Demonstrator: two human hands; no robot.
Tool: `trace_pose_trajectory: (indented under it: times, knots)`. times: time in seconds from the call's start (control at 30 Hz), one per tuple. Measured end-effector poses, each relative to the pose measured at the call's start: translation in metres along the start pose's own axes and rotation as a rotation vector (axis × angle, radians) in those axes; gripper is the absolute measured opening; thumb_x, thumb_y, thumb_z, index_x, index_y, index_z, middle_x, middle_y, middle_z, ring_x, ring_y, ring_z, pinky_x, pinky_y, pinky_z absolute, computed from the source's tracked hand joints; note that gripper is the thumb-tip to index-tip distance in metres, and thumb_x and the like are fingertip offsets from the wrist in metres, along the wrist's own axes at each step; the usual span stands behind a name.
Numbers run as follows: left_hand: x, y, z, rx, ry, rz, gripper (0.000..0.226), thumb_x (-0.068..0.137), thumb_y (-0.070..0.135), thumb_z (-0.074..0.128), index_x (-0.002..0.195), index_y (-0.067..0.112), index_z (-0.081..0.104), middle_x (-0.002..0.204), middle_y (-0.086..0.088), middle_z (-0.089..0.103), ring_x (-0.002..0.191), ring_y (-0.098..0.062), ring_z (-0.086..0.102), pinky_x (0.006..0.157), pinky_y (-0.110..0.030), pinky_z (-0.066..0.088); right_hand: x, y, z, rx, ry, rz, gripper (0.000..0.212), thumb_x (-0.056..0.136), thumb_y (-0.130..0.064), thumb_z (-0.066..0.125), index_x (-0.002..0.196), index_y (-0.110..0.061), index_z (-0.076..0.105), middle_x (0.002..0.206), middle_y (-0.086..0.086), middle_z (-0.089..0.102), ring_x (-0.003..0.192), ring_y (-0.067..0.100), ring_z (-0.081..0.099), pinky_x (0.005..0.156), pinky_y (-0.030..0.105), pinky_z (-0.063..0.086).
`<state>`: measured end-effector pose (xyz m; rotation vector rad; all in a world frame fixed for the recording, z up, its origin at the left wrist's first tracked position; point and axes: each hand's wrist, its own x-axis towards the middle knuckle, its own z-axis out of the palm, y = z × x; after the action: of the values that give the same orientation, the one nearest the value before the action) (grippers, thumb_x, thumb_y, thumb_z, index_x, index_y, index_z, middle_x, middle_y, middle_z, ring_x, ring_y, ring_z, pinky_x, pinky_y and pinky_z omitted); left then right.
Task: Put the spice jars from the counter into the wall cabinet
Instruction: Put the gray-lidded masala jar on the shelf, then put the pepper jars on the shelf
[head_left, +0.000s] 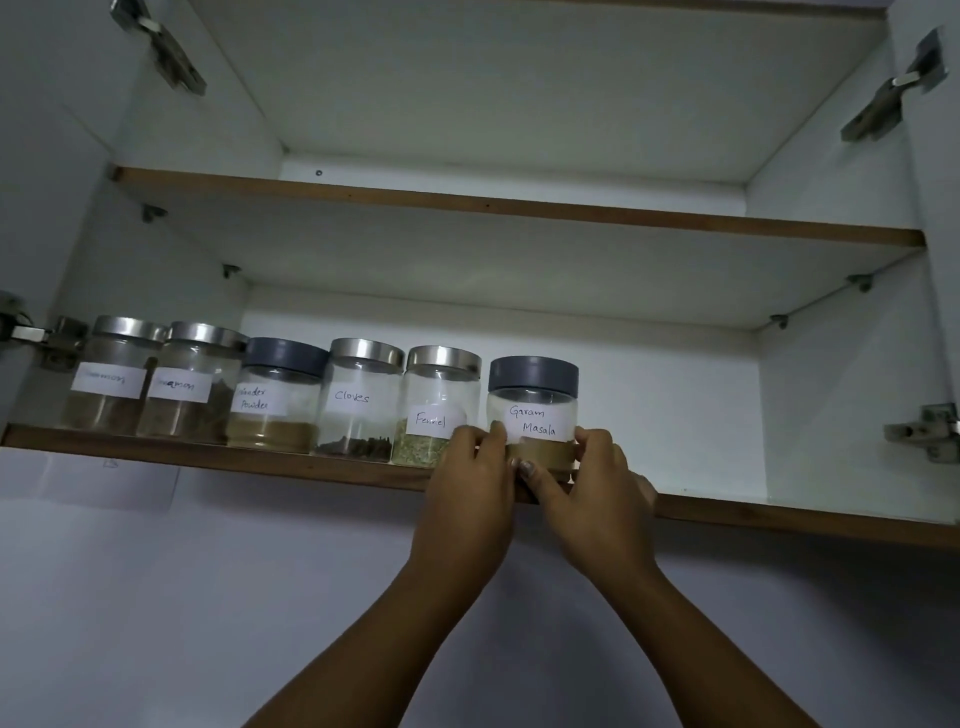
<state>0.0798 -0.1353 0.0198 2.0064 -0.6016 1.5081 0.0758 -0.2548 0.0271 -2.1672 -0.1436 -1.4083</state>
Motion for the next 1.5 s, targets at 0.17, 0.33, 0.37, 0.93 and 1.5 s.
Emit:
trace_pose_trajectory:
  times: [0.17, 0.33, 0.37, 0.93, 1.5]
  knots:
    - [0.001, -0.003, 0.003, 0.052, -0.004, 0.006, 0.029, 0.090, 0.008, 0.052, 0.118, -0.001, 0.056, 0.108, -0.018, 0.057, 0.090, -0.028, 0.057, 0.071, -0.031, 0.045, -0.001, -0.002, 0.011, -0.129, 0.034, 0.006, 0.046, 0.085, -0.058, 0.047, 0.111, -0.021, 0.043, 0.110, -0.002, 0.059, 0.101, 0.021, 0.057, 0.099, 0.040, 0.026]
    - [0.005, -0.007, 0.005, 0.045, -0.027, -0.019, 0.020, 0.091, 0.009, 0.048, 0.109, 0.004, 0.056, 0.107, -0.011, 0.055, 0.089, -0.021, 0.053, 0.068, -0.022, 0.034, 0.000, -0.005, 0.015, -0.202, 0.027, 0.036, 0.046, 0.085, -0.060, 0.043, 0.108, -0.020, 0.044, 0.103, -0.001, 0.065, 0.102, 0.026, 0.055, 0.098, 0.040, 0.023]
    - [0.004, -0.007, 0.005, 0.040, -0.050, -0.019, 0.023, 0.091, 0.009, 0.047, 0.113, 0.005, 0.054, 0.109, -0.011, 0.054, 0.091, -0.021, 0.052, 0.070, -0.022, 0.035, 0.000, -0.004, 0.015, -0.197, 0.020, 0.026, 0.048, 0.084, -0.060, 0.044, 0.111, -0.020, 0.044, 0.102, 0.000, 0.066, 0.103, 0.026, 0.054, 0.098, 0.040, 0.022]
    - [-0.168, -0.032, -0.083, 0.028, -0.549, -0.052, 0.085, 0.091, 0.011, 0.050, 0.138, 0.020, -0.021, 0.145, 0.006, -0.035, 0.140, -0.020, 0.025, 0.095, -0.019, 0.039, -0.190, -0.040, 0.033, 0.032, -0.462, -0.037, 0.066, 0.097, -0.039, 0.033, 0.148, -0.027, -0.008, 0.151, -0.005, -0.025, 0.133, 0.013, -0.034, 0.119, 0.041, -0.001]
    - [-0.495, -0.069, -0.208, -0.047, -1.065, -0.735, 0.089, 0.086, 0.030, 0.060, 0.148, 0.011, -0.001, 0.157, -0.005, -0.009, 0.145, -0.018, 0.002, 0.111, -0.025, 0.012, -0.528, -0.041, 0.061, -0.015, -1.310, 0.206, 0.076, 0.087, -0.051, 0.047, 0.148, -0.026, 0.008, 0.158, 0.012, 0.001, 0.142, 0.039, -0.014, 0.115, 0.054, 0.008]
